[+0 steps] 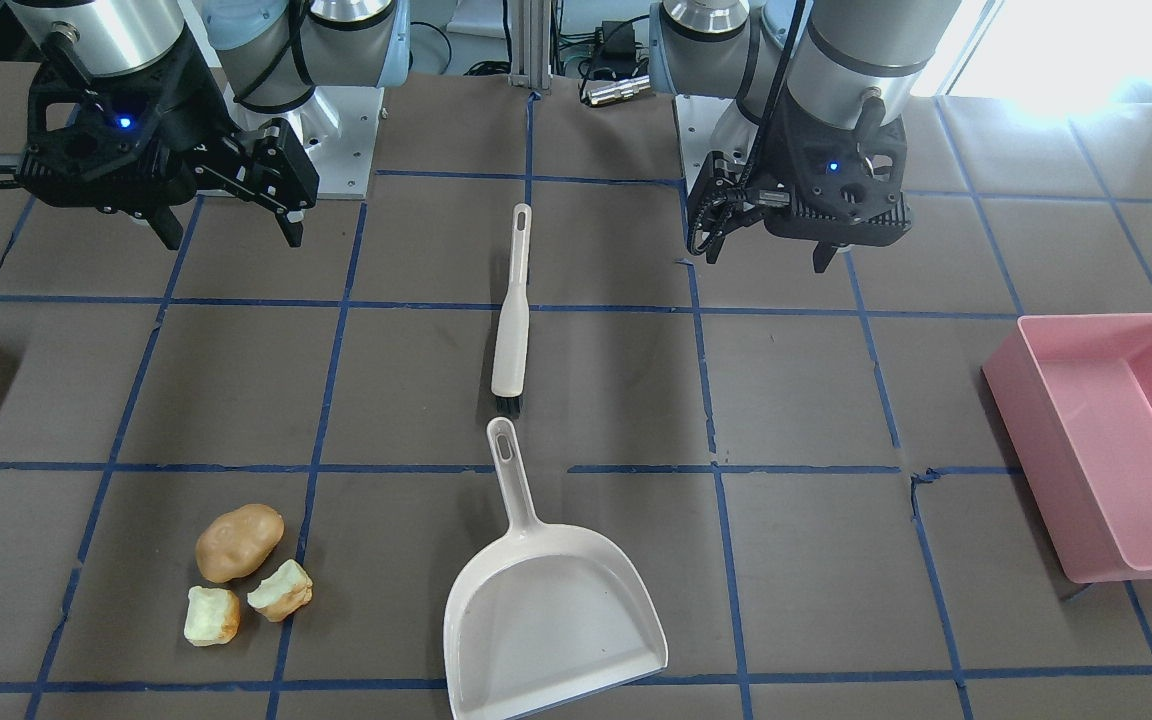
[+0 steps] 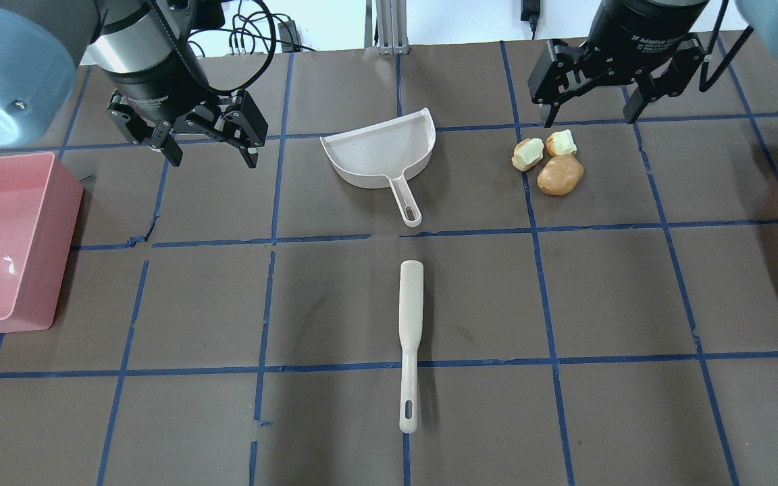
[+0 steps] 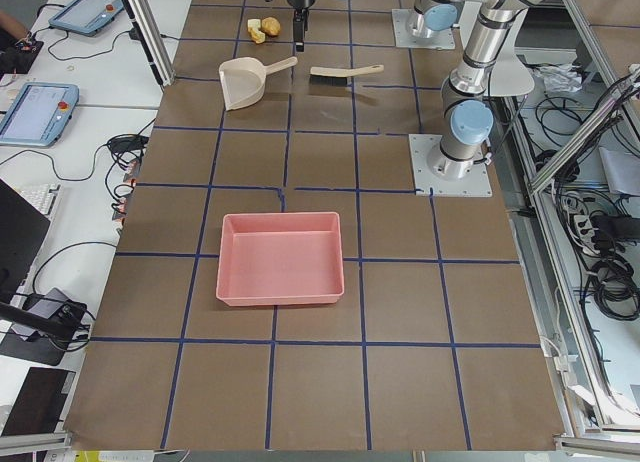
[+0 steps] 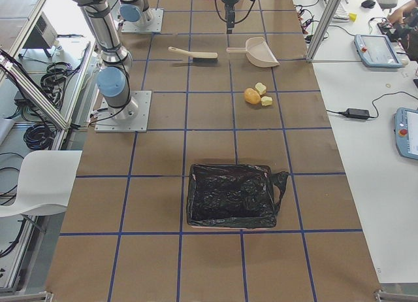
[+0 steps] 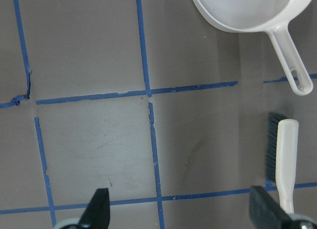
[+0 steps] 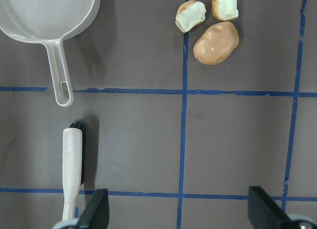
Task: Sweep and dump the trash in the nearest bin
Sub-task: 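Move the left gripper down toward the white brush handle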
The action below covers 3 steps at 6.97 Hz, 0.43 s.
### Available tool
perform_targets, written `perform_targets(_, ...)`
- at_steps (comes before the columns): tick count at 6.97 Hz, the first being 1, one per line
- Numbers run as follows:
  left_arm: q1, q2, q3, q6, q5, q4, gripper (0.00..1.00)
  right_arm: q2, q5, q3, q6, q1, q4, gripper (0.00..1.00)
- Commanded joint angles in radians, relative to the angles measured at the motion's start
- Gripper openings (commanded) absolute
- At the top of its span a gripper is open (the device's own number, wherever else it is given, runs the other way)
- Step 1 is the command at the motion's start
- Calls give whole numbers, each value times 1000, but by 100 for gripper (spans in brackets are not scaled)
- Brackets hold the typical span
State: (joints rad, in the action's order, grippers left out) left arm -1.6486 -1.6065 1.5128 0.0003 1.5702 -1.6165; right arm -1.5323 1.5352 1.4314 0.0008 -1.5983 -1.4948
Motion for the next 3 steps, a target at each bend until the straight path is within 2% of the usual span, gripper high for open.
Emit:
perform_targets(1,-46,25,79,-143,-16,-14,99,11,-1,-2,-11,0,-2,100)
perform_targets(2,-128,39,145,-220,-15,-3,99,14,0,-2,-13,0,-4,100)
perform_targets(3,-208,30,191,-218,-13,53,99,15,0,0,-15,0,-2,100)
